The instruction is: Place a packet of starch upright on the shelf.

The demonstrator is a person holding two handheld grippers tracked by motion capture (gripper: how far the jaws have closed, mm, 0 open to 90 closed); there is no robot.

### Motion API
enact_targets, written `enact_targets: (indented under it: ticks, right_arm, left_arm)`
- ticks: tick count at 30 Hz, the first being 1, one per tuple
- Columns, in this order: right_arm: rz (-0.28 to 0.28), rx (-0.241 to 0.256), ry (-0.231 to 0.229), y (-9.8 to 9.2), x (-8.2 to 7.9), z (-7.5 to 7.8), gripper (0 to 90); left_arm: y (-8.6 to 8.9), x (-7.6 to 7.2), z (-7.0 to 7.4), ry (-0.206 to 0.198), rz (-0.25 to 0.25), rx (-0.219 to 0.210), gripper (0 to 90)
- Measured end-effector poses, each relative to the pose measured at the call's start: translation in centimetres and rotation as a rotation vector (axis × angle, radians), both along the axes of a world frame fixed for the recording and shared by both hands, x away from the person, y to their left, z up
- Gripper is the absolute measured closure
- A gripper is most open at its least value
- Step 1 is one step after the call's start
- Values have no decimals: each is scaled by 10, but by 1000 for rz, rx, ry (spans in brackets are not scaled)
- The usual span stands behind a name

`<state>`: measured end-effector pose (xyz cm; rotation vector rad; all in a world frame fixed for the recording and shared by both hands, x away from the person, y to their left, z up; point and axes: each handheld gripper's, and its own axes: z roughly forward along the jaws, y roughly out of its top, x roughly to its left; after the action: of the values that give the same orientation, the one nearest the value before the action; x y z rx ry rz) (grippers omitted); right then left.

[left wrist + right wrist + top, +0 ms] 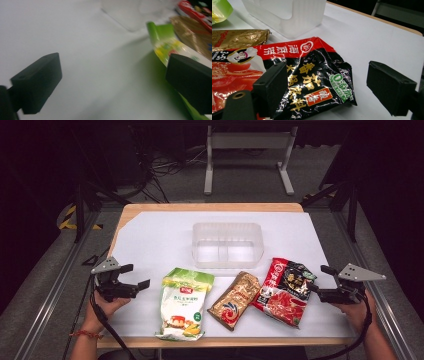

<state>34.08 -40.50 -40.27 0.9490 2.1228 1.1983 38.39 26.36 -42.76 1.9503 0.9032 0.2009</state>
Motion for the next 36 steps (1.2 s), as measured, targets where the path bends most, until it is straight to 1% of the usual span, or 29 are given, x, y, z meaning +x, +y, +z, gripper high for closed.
enact_targets:
  ticks: [1, 2, 3, 4, 5, 6, 7, 8, 9, 10, 11, 13, 14, 16, 17, 20, 22, 24, 25, 26, 28, 29, 32, 34, 35, 36]
  right_arm:
    - [4, -4, 0, 1, 0, 0, 179]
    - [6, -6, 0, 2, 1, 0, 179]
    - [6, -8, -1, 2, 1, 0, 179]
    - [9, -5, -2, 3, 1, 1, 180]
    - [11, -4, -5, 4, 2, 1, 180]
    - [12, -3, -7, 4, 3, 1, 180]
    - [15, -4, -6, 6, 4, 2, 181]
    - [22, -4, -4, 8, 7, 1, 187]
    - [22, -4, -4, 8, 7, 1, 187]
    - [26, -5, 4, 9, 8, 1, 187]
    - [33, -10, 9, 11, 9, 0, 187]
    - [46, -21, 11, 13, 9, -1, 188]
    - [52, -21, 12, 14, 8, -2, 189]
    - [61, -20, 12, 15, 7, -1, 189]
    - [63, -18, 12, 15, 7, -1, 189]
    - [63, -7, 13, 14, 8, -1, 189]
    - [61, -10, 16, 14, 8, -2, 189]
    - [64, -11, 17, 14, 7, -2, 189]
    - [66, -11, 17, 15, 7, -2, 189]
    - [66, -10, 17, 15, 7, -2, 189]
    - [67, -5, 21, 15, 8, -3, 189]
    - [67, -5, 21, 15, 8, -3, 189]
    - [70, -12, 27, 16, 8, -3, 188]
    - [71, -11, 27, 16, 8, -3, 188]
    - [73, -7, 28, 16, 8, -3, 187]
    - [75, -3, 30, 15, 8, -4, 188]
  left_arm:
    - [-1, 1, -3, 21, -1, 9, 34]
    - [-2, 1, -5, 34, -16, 8, 33]
    - [-4, 2, -8, 44, -58, -1, 35]
    - [-8, 1, -10, 53, -78, 3, 41]
    - [-11, 0, -11, 56, -89, 16, 54]
    - [-15, -1, -12, 73, -123, 10, 61]
    - [-19, -2, -13, 76, -137, 5, 80]
    - [-22, -3, -14, 77, -145, 1, 77]
    - [-26, -3, -15, 95, -158, -8, 77]
    - [-30, -4, -15, 103, -180, -17, 78]
    - [-31, -5, -15, 103, -185, -26, 79]
    - [-35, -5, -13, 114, -204, -72, 81]
    - [-37, -6, -11, 121, -210, -63, 81]
    - [-42, -8, -7, 103, -237, -47, 84]
    - [-45, -9, -7, 106, -247, -47, 87]
    - [-53, -7, -10, 126, -250, -12, 74]
    - [-54, -5, -13, 139, -236, -4, 76]
    - [-55, -2, -17, 166, -245, -23, 79]
    - [-57, -1, -19, 182, -244, -17, 79]
    - [-59, -1, -21, 194, -254, -17, 79]
    - [-63, 1, -24, 218, -290, -34, 82]
    - [-63, 1, -24, 218, -290, -34, 86]
    - [-69, 1, -25, 239, -340, -46, 93]
    - [-72, 2, -26, 253, -359, -57, 100]
    - [-74, 2, -27, 253, -374, -60, 111]
    - [-76, 2, -27, 257, -383, -57, 116]
